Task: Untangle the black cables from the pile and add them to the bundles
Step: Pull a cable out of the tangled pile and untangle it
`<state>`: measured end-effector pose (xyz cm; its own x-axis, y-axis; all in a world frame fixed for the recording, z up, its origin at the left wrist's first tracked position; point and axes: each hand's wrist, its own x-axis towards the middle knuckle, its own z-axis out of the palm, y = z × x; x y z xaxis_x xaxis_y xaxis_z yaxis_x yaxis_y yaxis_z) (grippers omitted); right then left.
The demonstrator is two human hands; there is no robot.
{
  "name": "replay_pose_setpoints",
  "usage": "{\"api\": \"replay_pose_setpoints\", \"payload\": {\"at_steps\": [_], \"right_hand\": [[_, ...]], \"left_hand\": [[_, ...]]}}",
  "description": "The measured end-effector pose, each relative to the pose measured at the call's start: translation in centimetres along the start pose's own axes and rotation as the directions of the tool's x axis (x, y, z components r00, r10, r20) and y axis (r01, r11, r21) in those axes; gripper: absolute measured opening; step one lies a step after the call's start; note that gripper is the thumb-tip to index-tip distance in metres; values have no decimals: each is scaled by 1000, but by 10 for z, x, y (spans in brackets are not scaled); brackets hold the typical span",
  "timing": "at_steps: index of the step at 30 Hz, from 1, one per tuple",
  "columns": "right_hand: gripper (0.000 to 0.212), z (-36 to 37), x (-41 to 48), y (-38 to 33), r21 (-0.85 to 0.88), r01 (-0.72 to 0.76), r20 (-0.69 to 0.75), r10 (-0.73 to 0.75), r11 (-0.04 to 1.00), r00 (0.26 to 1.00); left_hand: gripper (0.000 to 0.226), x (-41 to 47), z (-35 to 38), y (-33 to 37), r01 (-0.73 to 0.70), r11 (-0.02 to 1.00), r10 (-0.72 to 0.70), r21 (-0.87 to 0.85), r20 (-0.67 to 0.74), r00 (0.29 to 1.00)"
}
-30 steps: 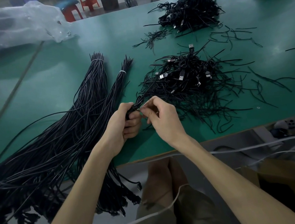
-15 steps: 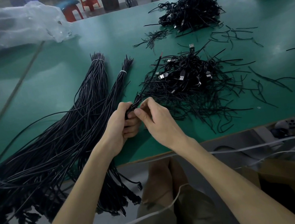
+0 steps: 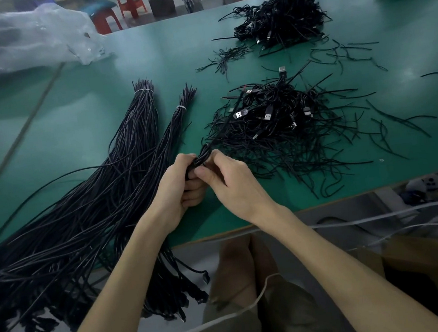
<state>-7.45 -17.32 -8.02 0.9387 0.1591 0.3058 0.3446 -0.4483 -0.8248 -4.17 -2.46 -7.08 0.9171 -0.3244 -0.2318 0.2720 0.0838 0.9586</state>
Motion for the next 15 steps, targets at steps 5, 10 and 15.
{"api": "replay_pose_setpoints", "payload": {"at_steps": [5, 10, 15], "right_hand": [[21, 1, 0, 3, 19, 32, -60, -31, 999, 998], [22, 2, 1, 5, -7, 73, -88, -74, 997, 993], [23, 3, 1, 5, -28, 97, -99, -100, 995, 990]], "left_hand": [[43, -1, 1, 1, -11, 1000, 10, 8, 26, 1000], [45, -1, 2, 2, -10, 1000, 10, 9, 17, 1000], [43, 1, 1, 1, -8, 999, 9, 38, -24, 1000]]}}
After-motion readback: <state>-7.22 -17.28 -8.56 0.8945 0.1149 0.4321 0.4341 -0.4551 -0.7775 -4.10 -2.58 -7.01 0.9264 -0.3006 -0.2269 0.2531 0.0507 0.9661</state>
